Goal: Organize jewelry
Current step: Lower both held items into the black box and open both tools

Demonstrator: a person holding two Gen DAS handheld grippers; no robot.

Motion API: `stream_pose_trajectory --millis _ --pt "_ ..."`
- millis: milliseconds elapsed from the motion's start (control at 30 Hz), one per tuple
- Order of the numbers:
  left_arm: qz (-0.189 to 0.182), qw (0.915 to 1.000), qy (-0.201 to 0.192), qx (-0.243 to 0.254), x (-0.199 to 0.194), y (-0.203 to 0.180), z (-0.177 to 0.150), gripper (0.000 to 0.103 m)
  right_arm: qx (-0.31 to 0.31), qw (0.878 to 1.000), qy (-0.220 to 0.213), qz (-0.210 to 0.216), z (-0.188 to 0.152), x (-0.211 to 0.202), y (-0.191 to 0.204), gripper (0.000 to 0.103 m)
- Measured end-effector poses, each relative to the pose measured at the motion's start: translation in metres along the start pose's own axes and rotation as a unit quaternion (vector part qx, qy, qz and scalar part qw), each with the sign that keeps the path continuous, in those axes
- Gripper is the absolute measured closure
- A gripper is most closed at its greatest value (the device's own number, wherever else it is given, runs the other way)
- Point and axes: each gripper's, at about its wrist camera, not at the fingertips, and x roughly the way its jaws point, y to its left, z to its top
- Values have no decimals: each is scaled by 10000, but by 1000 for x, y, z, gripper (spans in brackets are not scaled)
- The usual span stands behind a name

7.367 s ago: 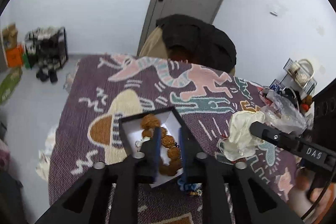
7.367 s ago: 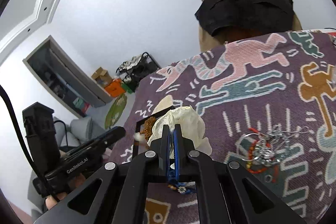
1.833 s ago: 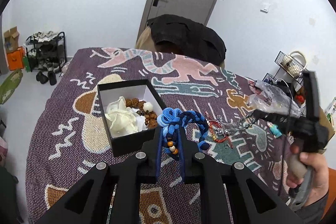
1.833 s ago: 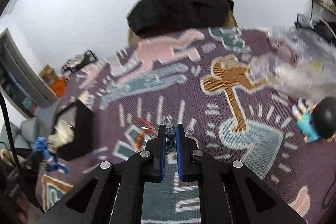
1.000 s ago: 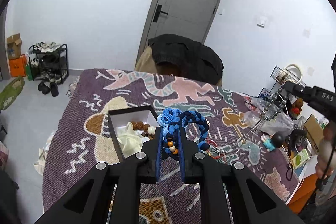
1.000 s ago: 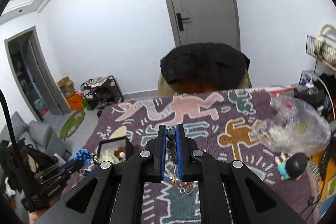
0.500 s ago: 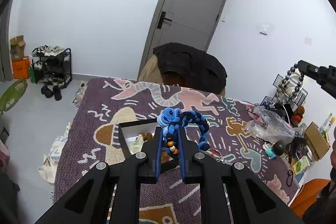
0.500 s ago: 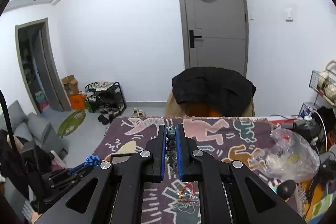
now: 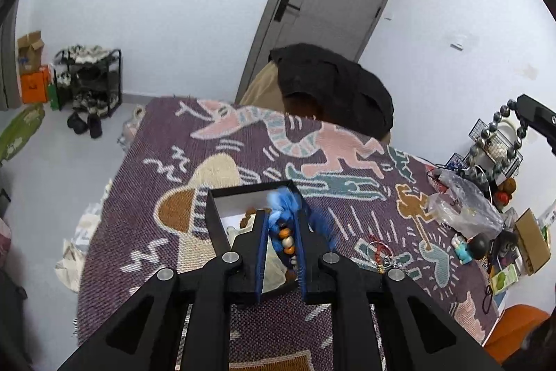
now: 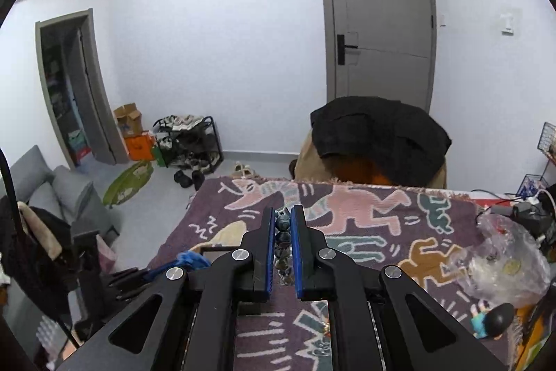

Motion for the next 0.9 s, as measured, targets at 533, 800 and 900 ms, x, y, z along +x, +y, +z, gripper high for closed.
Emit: stream_pose_trajectory --millis 533,800,900 --pt "227 9978 -17 -619 -5 57 -12 42 16 9954 790 534 -29 95 36 93" --pt "345 9954 -158 -878 -19 86 -13 42 -58 9908 1092 796 -38 122 67 93" --pt "399 9948 -183 -920 -23 92 -13 42 11 9878 1339 789 -41 135 71 89"
